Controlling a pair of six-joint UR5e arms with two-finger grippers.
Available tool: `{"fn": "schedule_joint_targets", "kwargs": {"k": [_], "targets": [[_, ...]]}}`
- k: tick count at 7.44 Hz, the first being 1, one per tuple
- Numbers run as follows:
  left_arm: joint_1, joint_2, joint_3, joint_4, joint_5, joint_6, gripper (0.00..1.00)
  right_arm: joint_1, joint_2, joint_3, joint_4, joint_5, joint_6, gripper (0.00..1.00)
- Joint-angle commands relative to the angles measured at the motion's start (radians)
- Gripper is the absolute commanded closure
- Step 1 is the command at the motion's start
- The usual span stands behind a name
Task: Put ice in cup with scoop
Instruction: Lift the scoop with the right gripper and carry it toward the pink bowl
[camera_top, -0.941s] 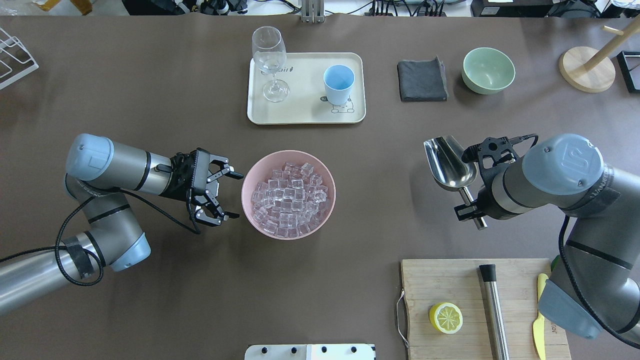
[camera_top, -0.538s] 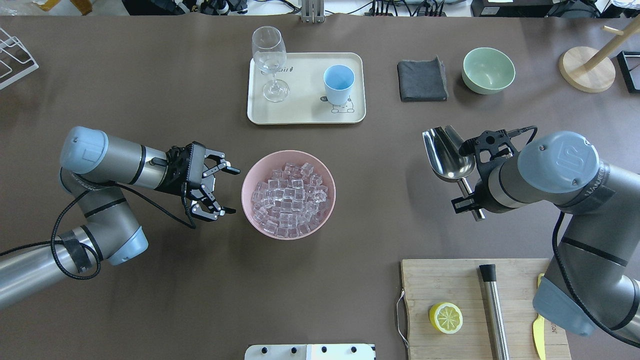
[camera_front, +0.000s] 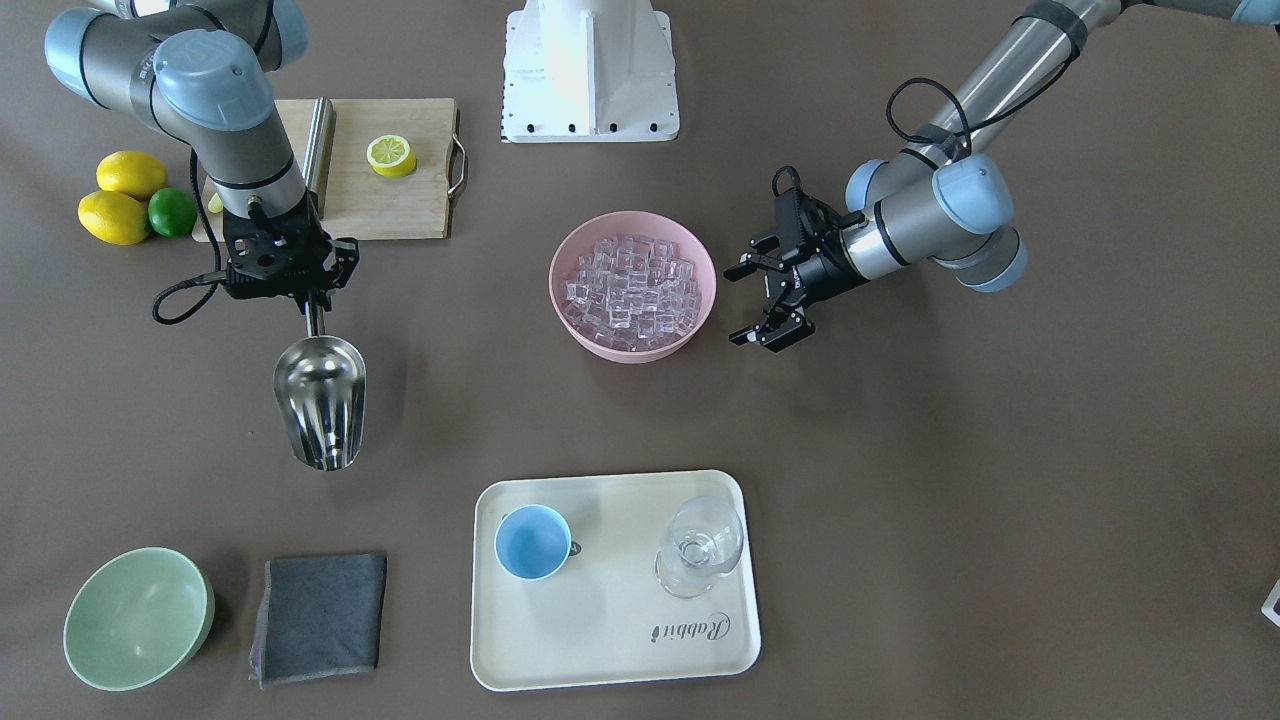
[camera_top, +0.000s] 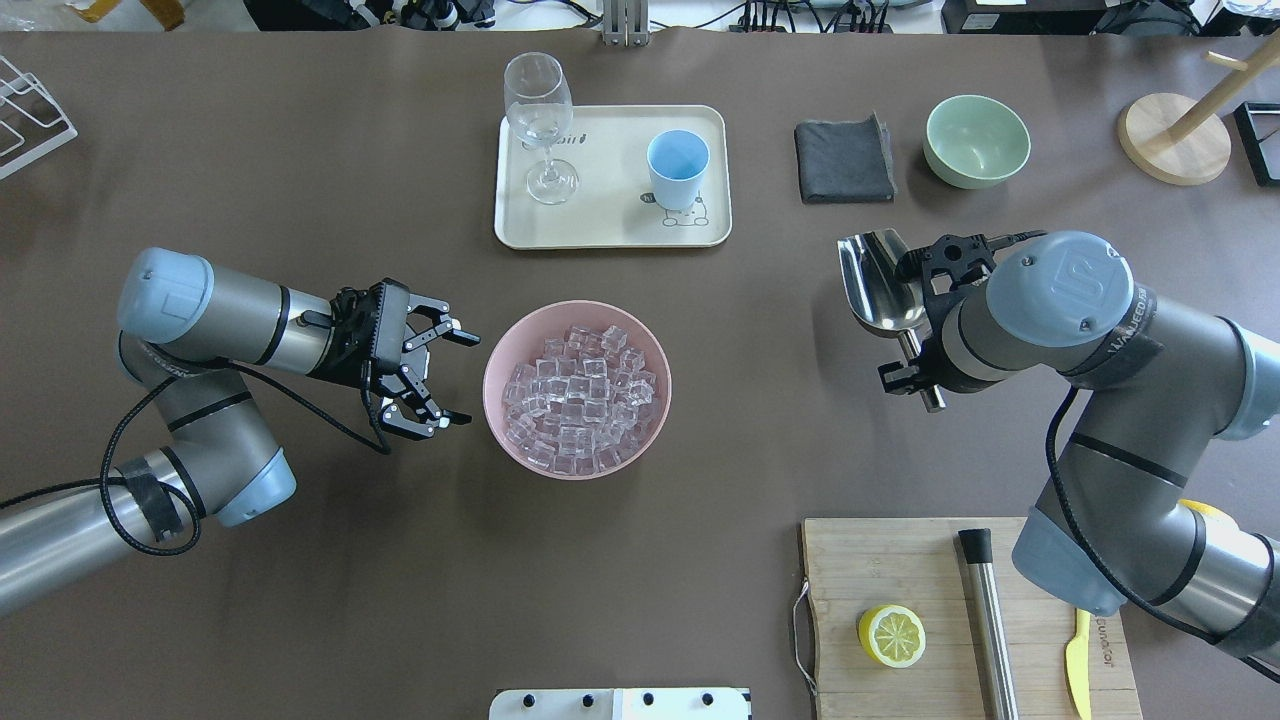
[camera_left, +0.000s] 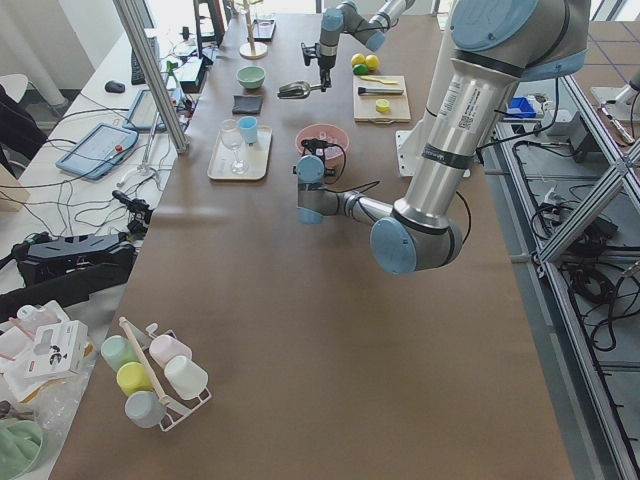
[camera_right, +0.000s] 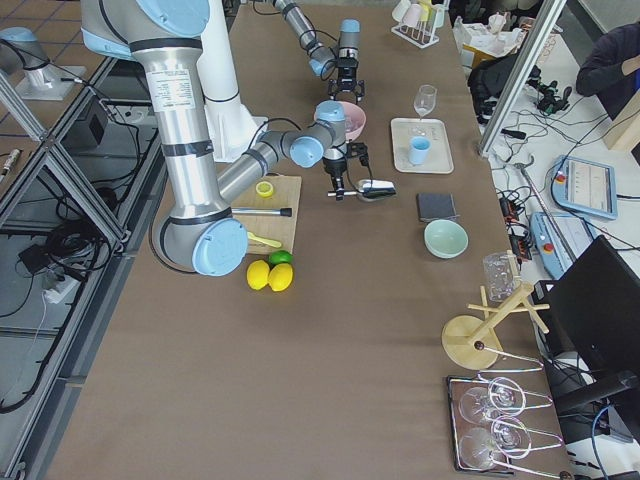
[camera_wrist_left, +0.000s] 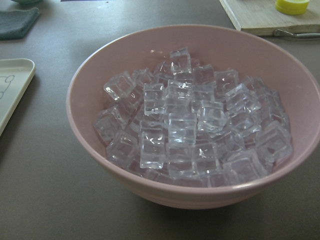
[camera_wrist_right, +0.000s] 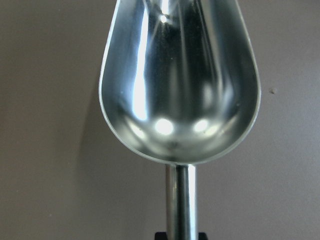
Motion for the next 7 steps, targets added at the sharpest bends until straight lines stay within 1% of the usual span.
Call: {"fn": "schedule_joint_targets", "kwargs": {"k": [1, 4, 5, 6, 7], "targets": [[0.001, -0.002, -0.001, -0.002, 0.003, 0.000, 0.02, 0.061, 0.017, -0.047, 0.004, -0.001, -0.163, 1.00], [0.006, -0.003, 0.002, -0.032, 0.011, -0.002, 0.02, 0.091, 0.023, -0.045, 0.012, 0.007, -0.265, 1.00], [0.007, -0.005, 0.002, -0.038, 0.010, -0.002, 0.02, 0.119, 0.040, -0.038, -0.002, 0.031, -0.364, 1.00], [0.009, -0.008, 0.002, -0.040, 0.010, -0.002, 0.02, 0.121, 0.045, -0.033, 0.001, 0.031, -0.443, 1.00], [0.007, -0.009, 0.000, -0.040, 0.011, -0.002, 0.02, 0.121, 0.046, -0.035, -0.002, 0.036, -0.647, 1.00]]}}
